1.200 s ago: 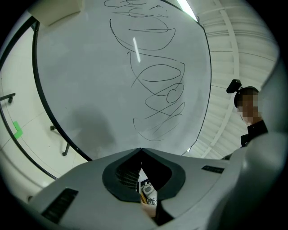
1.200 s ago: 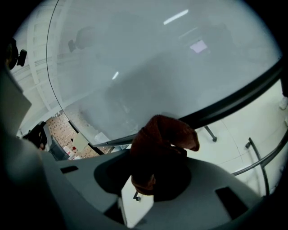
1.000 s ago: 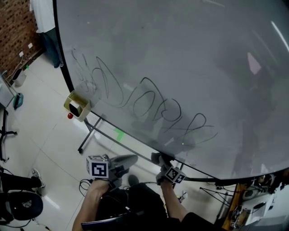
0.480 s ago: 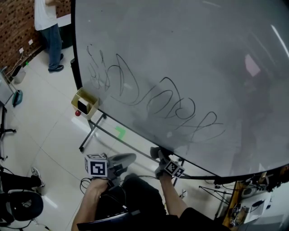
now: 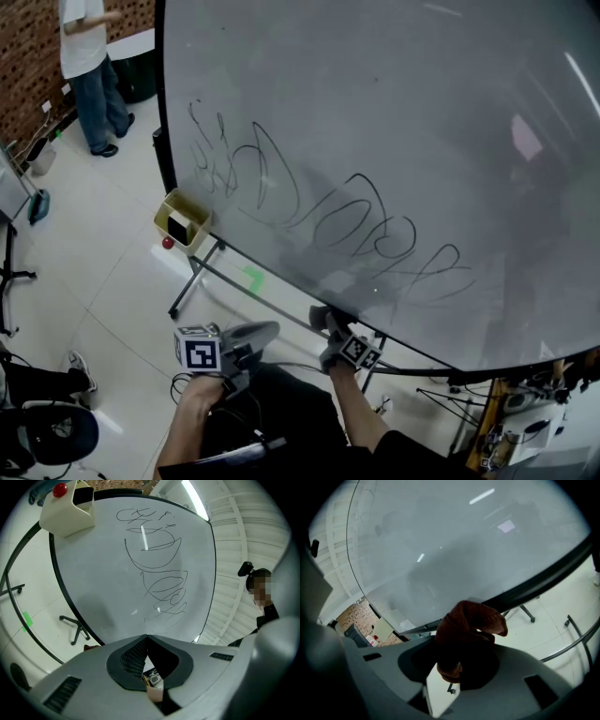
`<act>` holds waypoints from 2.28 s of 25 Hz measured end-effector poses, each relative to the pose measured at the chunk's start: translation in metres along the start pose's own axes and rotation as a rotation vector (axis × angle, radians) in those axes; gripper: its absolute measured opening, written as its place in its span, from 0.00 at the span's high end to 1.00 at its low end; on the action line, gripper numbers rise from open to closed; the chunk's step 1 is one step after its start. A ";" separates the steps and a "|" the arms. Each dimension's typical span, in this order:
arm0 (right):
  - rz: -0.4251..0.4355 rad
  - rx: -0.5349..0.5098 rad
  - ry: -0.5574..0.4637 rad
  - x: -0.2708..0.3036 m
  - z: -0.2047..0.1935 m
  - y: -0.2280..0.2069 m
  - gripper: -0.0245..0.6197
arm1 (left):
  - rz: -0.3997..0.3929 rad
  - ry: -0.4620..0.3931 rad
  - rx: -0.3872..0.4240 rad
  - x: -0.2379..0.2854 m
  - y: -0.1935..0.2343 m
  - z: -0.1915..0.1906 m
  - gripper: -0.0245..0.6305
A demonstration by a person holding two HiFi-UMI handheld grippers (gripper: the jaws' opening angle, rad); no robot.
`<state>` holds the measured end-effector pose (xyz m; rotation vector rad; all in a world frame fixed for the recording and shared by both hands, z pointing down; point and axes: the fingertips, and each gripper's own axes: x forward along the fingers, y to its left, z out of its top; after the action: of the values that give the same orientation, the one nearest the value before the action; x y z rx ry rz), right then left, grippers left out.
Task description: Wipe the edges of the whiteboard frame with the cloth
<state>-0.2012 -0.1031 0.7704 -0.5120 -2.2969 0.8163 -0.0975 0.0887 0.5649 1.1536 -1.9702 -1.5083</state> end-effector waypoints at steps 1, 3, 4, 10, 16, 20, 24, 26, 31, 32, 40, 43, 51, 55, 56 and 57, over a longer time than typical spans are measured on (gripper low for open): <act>-0.001 -0.002 0.004 0.001 -0.001 0.001 0.76 | 0.005 0.001 0.001 0.001 0.004 0.002 0.98; 0.004 0.000 0.016 0.004 -0.005 0.003 0.76 | 0.016 0.008 -0.006 0.004 0.011 0.007 0.98; 0.008 0.002 0.021 0.005 -0.007 0.003 0.76 | 0.023 0.014 -0.011 0.006 0.015 0.010 0.98; 0.018 0.004 0.031 0.010 -0.006 0.009 0.76 | 0.044 0.050 -0.018 0.027 0.030 0.039 0.98; 0.088 -0.014 0.084 0.021 -0.006 0.028 0.76 | 0.067 0.065 -0.008 0.048 0.041 0.063 0.98; 0.127 0.011 0.106 0.028 -0.010 0.032 0.76 | 0.095 0.105 -0.006 0.055 0.050 0.067 0.98; 0.133 -0.001 0.116 0.033 -0.013 0.037 0.76 | 0.105 0.135 0.002 0.059 0.048 0.074 0.98; 0.122 -0.019 0.118 0.036 -0.014 0.037 0.76 | 0.110 0.151 0.005 0.058 0.051 0.076 0.98; 0.088 -0.029 0.100 0.041 -0.017 0.032 0.76 | 0.101 0.200 0.008 0.053 0.061 0.077 0.98; 0.082 -0.024 0.094 0.041 -0.017 0.033 0.76 | 0.091 0.207 0.004 0.052 0.061 0.078 0.98; -0.015 -0.015 0.021 0.053 -0.020 0.048 0.76 | 0.011 0.338 0.006 0.030 0.061 0.085 0.98; -0.083 -0.021 -0.009 0.062 -0.021 0.054 0.76 | -0.019 0.391 0.028 0.013 0.056 0.096 0.98; -0.188 -0.025 -0.041 0.100 -0.041 0.072 0.76 | -0.094 0.459 0.058 -0.032 0.054 0.120 0.98; -0.209 -0.030 -0.057 0.112 -0.044 0.087 0.76 | -0.121 0.497 0.069 -0.051 0.051 0.122 0.98; -0.216 -0.026 -0.062 0.114 -0.044 0.089 0.76 | -0.125 0.502 0.070 -0.057 0.050 0.124 0.98; -0.223 -0.023 -0.067 0.115 -0.045 0.090 0.76 | -0.128 0.505 0.070 -0.062 0.050 0.126 0.98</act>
<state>-0.2404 0.0435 0.7877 -0.2348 -2.3742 0.7073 -0.1719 0.2170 0.5793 1.5363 -1.6371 -1.0677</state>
